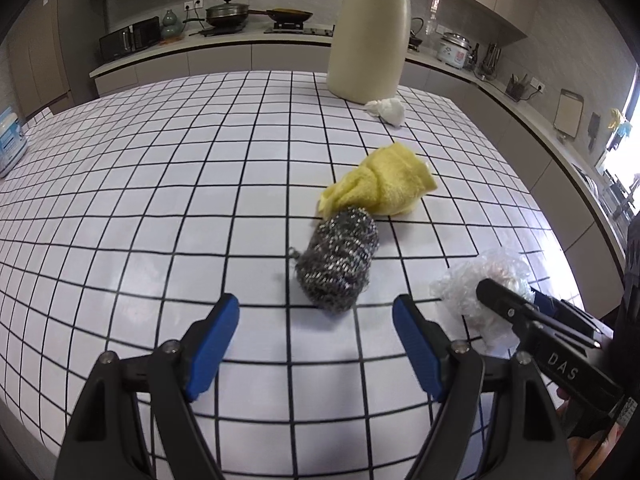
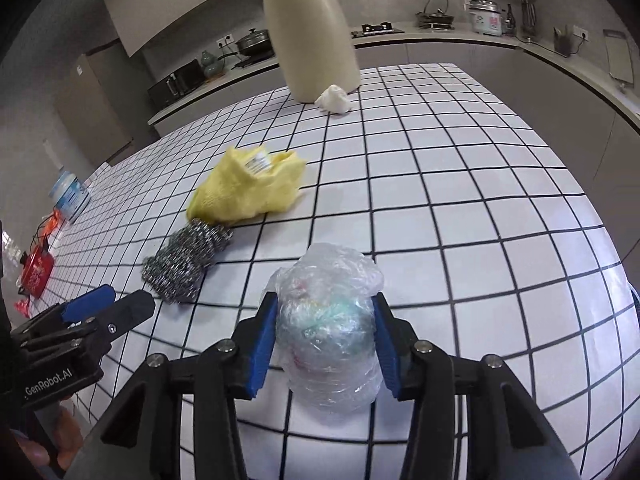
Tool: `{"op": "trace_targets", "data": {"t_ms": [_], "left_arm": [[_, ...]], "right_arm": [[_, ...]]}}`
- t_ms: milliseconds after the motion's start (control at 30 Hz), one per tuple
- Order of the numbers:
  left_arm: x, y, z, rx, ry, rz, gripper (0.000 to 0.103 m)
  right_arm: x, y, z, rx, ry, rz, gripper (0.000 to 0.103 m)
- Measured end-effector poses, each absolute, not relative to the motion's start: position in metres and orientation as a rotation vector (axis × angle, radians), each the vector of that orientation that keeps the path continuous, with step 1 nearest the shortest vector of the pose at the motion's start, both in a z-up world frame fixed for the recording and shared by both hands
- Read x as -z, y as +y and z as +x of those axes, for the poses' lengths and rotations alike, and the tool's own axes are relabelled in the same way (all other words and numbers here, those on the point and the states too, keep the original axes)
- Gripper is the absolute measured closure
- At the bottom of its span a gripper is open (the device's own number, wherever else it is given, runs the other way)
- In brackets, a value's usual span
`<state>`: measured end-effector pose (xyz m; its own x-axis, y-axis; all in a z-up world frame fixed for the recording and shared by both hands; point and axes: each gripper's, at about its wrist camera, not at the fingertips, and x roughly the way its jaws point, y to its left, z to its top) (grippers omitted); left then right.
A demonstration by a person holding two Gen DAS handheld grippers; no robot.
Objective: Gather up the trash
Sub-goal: 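Grasp the steel wool scrubber with the left tool while the right tool holds the bag, then carry the scrubber and plastic bag over the black bin and open both tools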
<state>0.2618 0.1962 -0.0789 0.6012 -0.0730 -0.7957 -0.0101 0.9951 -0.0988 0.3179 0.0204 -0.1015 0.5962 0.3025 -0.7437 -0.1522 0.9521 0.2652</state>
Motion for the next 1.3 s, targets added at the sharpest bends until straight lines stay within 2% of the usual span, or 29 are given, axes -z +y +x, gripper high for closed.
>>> {"op": "trace_targets", "data": {"t_ms": [467, 600, 667, 733, 767, 1300], "left_arm": [[0.106, 0.178, 0.311, 0.040, 0.975, -0.066, 0.023], [0.109, 0.178, 0.312, 0.038, 0.967, -0.072, 0.036], [0.108, 0.179, 0.314, 0.038, 0.959, -0.071, 0.044], [0.107, 0.179, 0.313, 0.038, 0.951, -0.071, 0.056], [0.107, 0.179, 0.315, 0.039, 0.950, -0.071, 0.058], [0.074, 0.167, 0.283, 0.107, 0.902, -0.132, 0.061]], "right_arm": [[0.109, 0.006, 0.342, -0.300, 0.910, 0.233, 0.055], [0.111, 0.009, 0.344, -0.319, 0.917, 0.223, 0.055], [0.111, 0.009, 0.346, -0.321, 0.920, 0.226, 0.056], [0.111, 0.010, 0.347, -0.325, 0.919, 0.220, 0.057], [0.111, 0.011, 0.347, -0.326, 0.917, 0.216, 0.057], [0.090, -0.015, 0.331, -0.319, 0.872, 0.236, 0.060]]}}
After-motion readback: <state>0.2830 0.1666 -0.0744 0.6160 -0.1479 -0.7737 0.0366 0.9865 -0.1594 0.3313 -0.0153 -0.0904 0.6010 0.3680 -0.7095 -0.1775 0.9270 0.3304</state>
